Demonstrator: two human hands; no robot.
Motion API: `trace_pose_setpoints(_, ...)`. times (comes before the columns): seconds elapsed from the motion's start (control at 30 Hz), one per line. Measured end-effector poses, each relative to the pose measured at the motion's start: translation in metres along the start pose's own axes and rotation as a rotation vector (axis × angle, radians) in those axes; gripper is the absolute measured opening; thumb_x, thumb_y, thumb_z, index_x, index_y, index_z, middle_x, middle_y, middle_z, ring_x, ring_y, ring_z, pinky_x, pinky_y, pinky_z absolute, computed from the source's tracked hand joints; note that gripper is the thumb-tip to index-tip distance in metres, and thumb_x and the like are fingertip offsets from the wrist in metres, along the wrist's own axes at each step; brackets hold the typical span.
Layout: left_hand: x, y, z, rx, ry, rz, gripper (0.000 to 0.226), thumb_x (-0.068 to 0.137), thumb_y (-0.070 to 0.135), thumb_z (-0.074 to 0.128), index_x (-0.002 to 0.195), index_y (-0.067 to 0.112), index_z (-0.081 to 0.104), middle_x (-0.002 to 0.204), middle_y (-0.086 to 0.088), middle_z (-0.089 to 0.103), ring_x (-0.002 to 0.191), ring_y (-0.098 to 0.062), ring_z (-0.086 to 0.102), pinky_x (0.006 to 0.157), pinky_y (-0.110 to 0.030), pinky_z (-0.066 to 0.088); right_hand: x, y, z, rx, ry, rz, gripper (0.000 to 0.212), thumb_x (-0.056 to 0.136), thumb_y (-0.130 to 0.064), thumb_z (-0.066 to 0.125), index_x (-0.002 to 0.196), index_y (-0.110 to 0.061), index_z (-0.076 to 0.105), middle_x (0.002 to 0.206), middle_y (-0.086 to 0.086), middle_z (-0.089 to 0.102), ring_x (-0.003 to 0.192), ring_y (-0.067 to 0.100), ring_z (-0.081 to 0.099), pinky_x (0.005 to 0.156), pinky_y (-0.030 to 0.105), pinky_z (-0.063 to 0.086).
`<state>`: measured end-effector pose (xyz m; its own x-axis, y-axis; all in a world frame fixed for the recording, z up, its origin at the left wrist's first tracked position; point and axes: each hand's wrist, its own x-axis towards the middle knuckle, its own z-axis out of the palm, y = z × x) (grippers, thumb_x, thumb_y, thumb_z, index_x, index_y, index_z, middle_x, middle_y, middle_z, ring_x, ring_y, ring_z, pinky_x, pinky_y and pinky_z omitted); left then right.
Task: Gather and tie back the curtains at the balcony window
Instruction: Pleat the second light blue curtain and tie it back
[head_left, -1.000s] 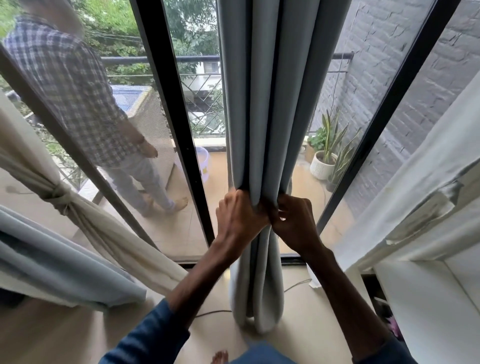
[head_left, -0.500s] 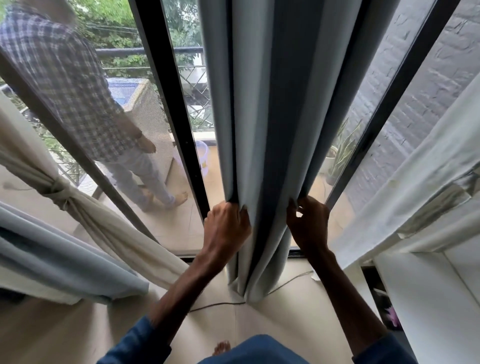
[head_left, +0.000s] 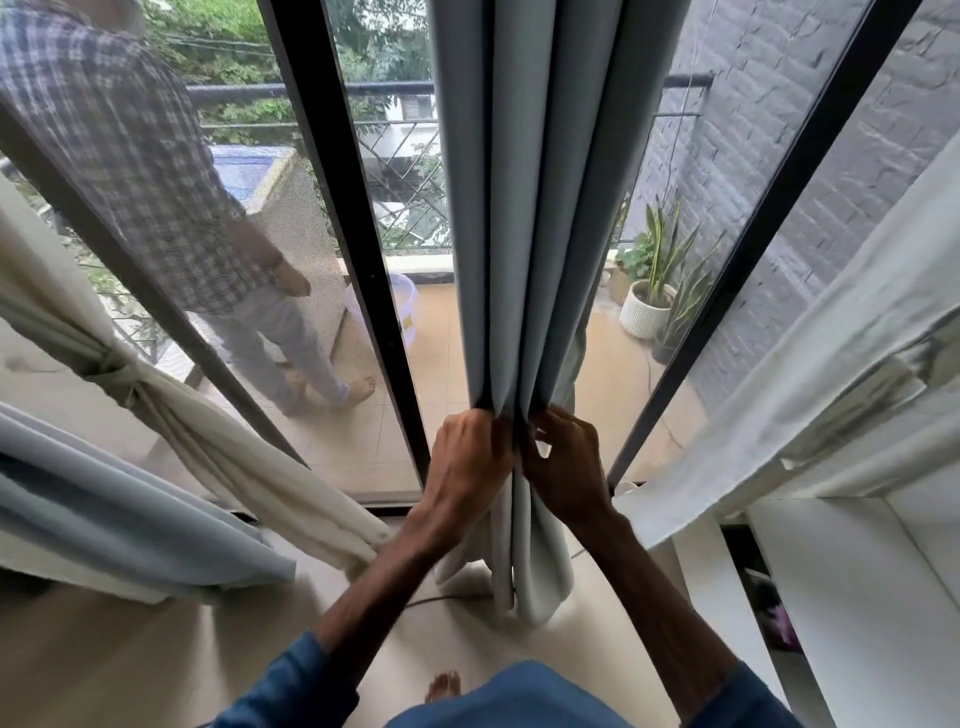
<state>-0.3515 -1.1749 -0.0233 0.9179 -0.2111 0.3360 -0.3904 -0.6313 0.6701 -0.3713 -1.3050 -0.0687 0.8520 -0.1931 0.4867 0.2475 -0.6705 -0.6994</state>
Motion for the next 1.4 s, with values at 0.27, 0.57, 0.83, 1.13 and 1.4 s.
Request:
trace_pose_setpoints(0.27, 0.001, -0.003, 0.013, -0.021, -0.013, -0.042, 0.047, 0.104, 0.030, 0.044, 0.068, 0.005, 0.061, 0.066, -0.013, 0.067, 0.058, -0.033, 0.062, 0.053, -0.042, 0.047, -0.009, -0.003, 0.002, 0.042, -0.064, 0.021, 0.025, 0.099, -0.013, 0.061, 0.121, -0.015, 0.073, 0.112, -0.001, 0.073, 0.095, 0.013, 0.072, 0.084, 0.022, 0.059)
trace_pose_setpoints(0.57, 0.005, 0.023, 0.005, -0.162, -0.049, -0.133, 0.075, 0.105, 0.051, 0.035, 0.040, 0.018, 0.054, 0.042, -0.002, 0.060, 0.049, -0.009, 0.062, 0.066, -0.023, 0.051, -0.012, -0.009, -0.001, 0.123, -0.206, -0.003, 0.054, 0.095, -0.018, 0.065, 0.147, -0.015, 0.051, 0.148, 0.000, 0.054, 0.123, 0.009, 0.061, 0.096, 0.006, 0.043)
trace_pose_setpoints(0.83, 0.016, 0.013, 0.005, -0.007, -0.011, -0.201, 0.048, 0.093, 0.039, 0.056, 0.061, 0.004, 0.051, 0.056, -0.010, 0.061, 0.049, -0.031, 0.058, 0.046, -0.037, 0.045, -0.014, -0.004, 0.000, 0.119, -0.178, -0.013, 0.047, 0.091, 0.005, 0.052, 0.134, -0.010, 0.064, 0.136, 0.002, 0.065, 0.121, 0.013, 0.064, 0.100, 0.014, 0.046)
trace_pose_setpoints(1.13, 0.018, 0.007, -0.006, 0.061, -0.052, -0.176, 0.040, 0.100, 0.014, 0.054, 0.062, 0.005, 0.048, 0.050, 0.000, 0.039, 0.041, -0.008, 0.027, 0.044, -0.025, 0.025, -0.011, 0.029, -0.007, 0.029, 0.169, 0.151, 0.031, 0.085, 0.009, 0.068, 0.106, -0.011, 0.079, 0.091, -0.004, 0.077, 0.076, 0.007, 0.070, 0.071, 0.028, 0.062)
trace_pose_setpoints(1.4, 0.008, 0.008, -0.007, 0.011, -0.132, -0.113, 0.045, 0.103, 0.016, 0.053, 0.060, 0.004, 0.050, 0.050, 0.002, 0.042, 0.038, -0.011, 0.038, 0.042, -0.018, 0.029, -0.014, 0.025, 0.008, 0.016, 0.134, 0.139, 0.032, 0.085, 0.007, 0.068, 0.112, -0.008, 0.077, 0.104, 0.003, 0.078, 0.086, 0.003, 0.069, 0.080, 0.004, 0.050)
